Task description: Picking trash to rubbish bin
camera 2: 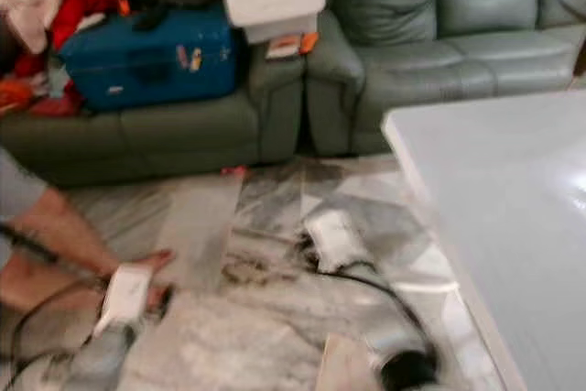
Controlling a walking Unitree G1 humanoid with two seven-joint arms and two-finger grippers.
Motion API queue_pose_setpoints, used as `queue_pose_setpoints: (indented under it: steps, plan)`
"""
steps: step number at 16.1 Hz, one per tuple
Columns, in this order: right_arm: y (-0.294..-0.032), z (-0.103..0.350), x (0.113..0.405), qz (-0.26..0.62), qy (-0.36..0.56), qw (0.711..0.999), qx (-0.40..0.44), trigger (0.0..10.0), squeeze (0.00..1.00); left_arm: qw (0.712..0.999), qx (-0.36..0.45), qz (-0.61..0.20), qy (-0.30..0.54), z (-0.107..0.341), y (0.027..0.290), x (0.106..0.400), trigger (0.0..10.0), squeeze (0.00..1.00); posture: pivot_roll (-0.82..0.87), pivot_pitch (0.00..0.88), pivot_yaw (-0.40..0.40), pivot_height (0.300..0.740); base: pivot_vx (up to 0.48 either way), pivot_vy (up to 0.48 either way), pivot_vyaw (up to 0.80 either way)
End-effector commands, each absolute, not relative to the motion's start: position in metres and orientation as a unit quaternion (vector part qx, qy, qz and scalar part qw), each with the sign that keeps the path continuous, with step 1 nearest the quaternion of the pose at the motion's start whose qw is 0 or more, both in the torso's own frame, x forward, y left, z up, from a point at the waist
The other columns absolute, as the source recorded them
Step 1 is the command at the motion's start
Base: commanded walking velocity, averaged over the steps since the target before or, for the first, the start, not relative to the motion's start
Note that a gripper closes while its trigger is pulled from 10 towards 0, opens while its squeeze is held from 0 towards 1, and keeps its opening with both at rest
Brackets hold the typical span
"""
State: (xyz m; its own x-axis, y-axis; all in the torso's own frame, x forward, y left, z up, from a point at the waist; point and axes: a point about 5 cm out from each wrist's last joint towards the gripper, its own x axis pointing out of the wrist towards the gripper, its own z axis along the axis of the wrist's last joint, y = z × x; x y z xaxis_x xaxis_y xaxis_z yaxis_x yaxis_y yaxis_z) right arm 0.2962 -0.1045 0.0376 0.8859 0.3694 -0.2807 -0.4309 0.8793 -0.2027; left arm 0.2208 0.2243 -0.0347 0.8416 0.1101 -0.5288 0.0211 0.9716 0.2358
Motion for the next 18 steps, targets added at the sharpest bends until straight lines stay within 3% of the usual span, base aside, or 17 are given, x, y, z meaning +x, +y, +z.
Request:
queue_pose_setpoints:
  steps: [1,5,11,18]
  plan:
    - [-0.125,0.019,0.293,0.168,0.166,0.962,-0.139,10.0,0.0,0.945,0.114,0.008,0.307,-0.043,0.22,0.218,10.0,0.0,-0.01,0.032,0.024,0.74,0.0,0.0,0.0]
    - [-0.159,-0.018,0.277,0.076,0.281,0.947,-0.138,10.0,0.0,0.918,0.077,0.018,0.389,-0.063,0.227,0.201,10.0,0.0,0.0,0.021,0.027,0.74,0.0,0.0,0.0]
    - [-0.165,-0.057,0.235,0.084,0.399,0.901,-0.147,10.0,0.0,0.896,0.057,0.03,0.439,-0.071,0.229,0.192,10.0,0.0,0.0,0.012,0.027,0.74,0.091,0.0,0.0]
    - [-0.164,-0.065,0.223,0.101,0.418,0.891,-0.144,10.0,0.0,0.889,0.051,0.041,0.454,-0.076,0.233,0.182,10.0,0.0,0.0,0.021,0.028,0.74,0.302,0.0,0.0]
